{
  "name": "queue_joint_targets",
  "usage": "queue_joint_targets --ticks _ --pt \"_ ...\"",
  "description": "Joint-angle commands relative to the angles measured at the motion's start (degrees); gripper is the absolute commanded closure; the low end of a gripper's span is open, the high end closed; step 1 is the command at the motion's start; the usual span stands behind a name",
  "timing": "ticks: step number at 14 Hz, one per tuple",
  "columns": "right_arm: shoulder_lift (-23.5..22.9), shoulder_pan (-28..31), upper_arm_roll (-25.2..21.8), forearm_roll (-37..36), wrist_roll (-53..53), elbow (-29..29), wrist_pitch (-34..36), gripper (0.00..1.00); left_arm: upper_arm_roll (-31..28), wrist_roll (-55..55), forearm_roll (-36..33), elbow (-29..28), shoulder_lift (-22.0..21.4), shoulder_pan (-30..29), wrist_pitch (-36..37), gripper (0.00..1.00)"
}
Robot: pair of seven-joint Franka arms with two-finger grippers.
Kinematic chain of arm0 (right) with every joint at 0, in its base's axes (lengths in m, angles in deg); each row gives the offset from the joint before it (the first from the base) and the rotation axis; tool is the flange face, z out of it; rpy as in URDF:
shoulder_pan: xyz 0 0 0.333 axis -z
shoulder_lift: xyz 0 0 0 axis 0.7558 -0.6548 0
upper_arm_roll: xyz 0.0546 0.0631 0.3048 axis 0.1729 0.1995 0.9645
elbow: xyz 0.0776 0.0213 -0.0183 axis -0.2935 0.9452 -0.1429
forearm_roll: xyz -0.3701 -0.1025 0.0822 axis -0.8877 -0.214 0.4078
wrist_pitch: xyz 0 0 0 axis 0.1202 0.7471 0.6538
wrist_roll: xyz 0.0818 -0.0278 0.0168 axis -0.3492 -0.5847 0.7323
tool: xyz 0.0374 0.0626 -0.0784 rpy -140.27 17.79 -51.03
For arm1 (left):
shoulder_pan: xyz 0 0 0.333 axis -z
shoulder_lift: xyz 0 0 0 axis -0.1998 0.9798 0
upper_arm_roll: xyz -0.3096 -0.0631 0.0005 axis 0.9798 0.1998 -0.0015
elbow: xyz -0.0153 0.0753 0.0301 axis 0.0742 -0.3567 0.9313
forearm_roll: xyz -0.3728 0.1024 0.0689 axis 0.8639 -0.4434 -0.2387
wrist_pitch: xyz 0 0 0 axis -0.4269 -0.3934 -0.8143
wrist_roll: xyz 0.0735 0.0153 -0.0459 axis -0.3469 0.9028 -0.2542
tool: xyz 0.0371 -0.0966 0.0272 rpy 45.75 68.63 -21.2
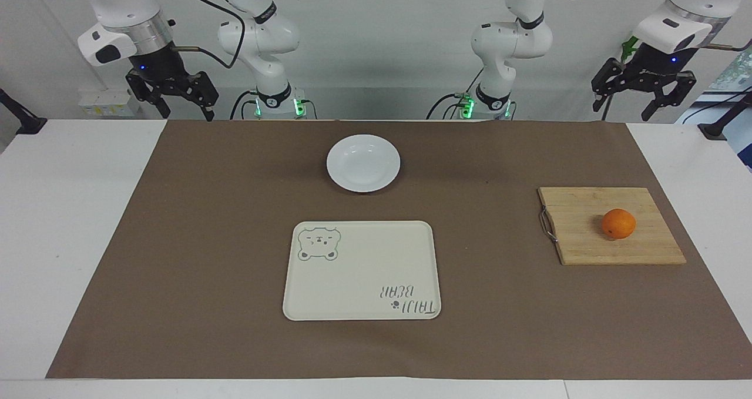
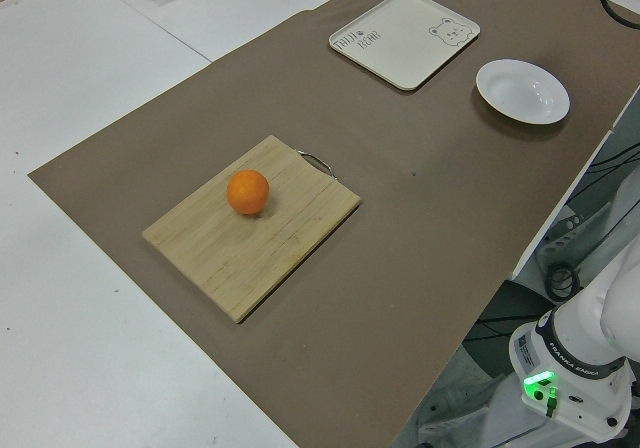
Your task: Place orange and plate with both arms
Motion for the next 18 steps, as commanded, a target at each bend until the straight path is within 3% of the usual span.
queue_joint_targets --ticks 1,3,6,9,16,18 --pt "1.2 0.6 0.5 0.3 1.5 1.3 0.2 0.00 0.5 -1.3 -0.3 -4.1 -0.5 -3.1 -6.8 0.00" --pt "1.2 0.7 0.5 0.3 1.6 1.3 0.4 0.00 0.4 -1.3 -0.4 -7.2 0.0 -4.3 -12.2 0.00" --pt "1.2 0.3 0.5 0.3 1.5 1.3 -0.1 0.00 0.4 -4.0 -0.3 -8.9 4.2 -6.8 -17.0 0.00" --pt "1.2 0.3 0.6 0.3 1.6 1.3 -0.2 0.00 0.5 -7.9 -0.2 -14.1 7.4 -8.6 -27.3 0.00" --pt "1.2 0.2 0.7 0.3 2.0 1.3 0.5 0.00 0.5 -13.1 0.1 -15.1 19.5 -12.2 -36.6 0.00" --pt "1.2 0.2 0.8 0.3 2.1 1.3 1.0 0.00 0.5 -14.6 0.1 -19.3 20.4 -12.7 -40.9 0.00"
